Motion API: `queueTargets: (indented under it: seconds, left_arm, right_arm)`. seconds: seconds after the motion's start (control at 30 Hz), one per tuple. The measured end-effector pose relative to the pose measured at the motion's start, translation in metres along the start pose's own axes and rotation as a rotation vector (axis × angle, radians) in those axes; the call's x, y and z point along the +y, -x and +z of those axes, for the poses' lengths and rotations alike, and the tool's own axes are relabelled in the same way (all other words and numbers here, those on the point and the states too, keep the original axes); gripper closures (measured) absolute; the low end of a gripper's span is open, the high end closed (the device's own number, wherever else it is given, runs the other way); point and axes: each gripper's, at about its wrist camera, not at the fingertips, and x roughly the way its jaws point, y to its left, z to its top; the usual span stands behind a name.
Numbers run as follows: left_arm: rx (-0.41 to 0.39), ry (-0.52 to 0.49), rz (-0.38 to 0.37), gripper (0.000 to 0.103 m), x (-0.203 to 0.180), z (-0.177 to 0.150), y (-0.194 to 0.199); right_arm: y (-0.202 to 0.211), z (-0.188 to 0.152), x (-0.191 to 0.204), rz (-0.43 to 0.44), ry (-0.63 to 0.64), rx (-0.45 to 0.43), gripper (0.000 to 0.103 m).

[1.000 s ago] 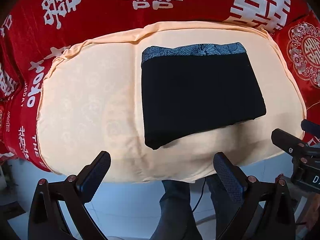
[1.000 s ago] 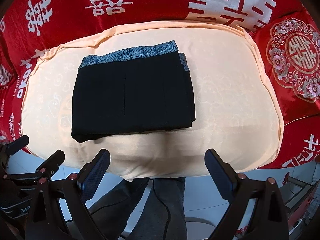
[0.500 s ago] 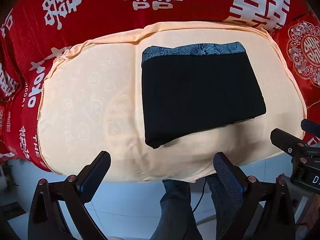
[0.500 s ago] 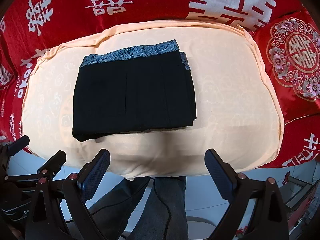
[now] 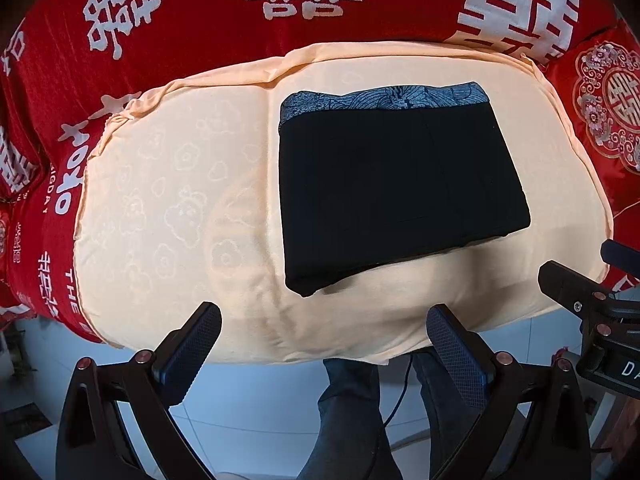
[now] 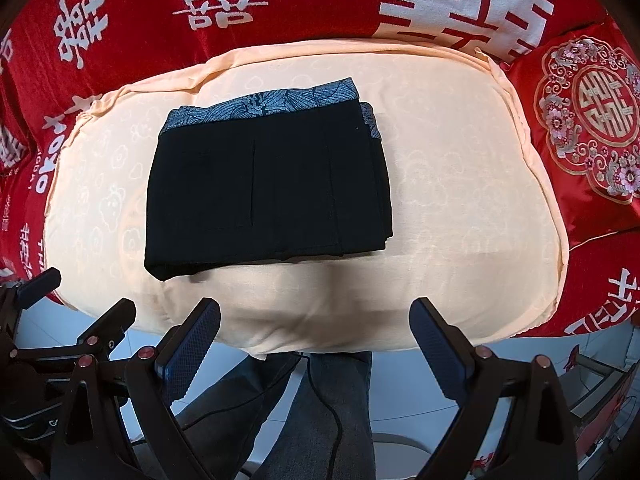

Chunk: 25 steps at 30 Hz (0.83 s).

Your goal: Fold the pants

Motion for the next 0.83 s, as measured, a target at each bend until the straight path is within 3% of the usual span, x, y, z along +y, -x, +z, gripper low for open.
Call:
queueTargets:
  seconds: [0.83]
  left_arm:
    - [-0.005,-0.003,-0.006,0.000,-0.0024,0.0010,0.0001]
  right_arm:
    - [-0.0013,0.0013,-0.0008,0.002,0.008,0.003,0.007]
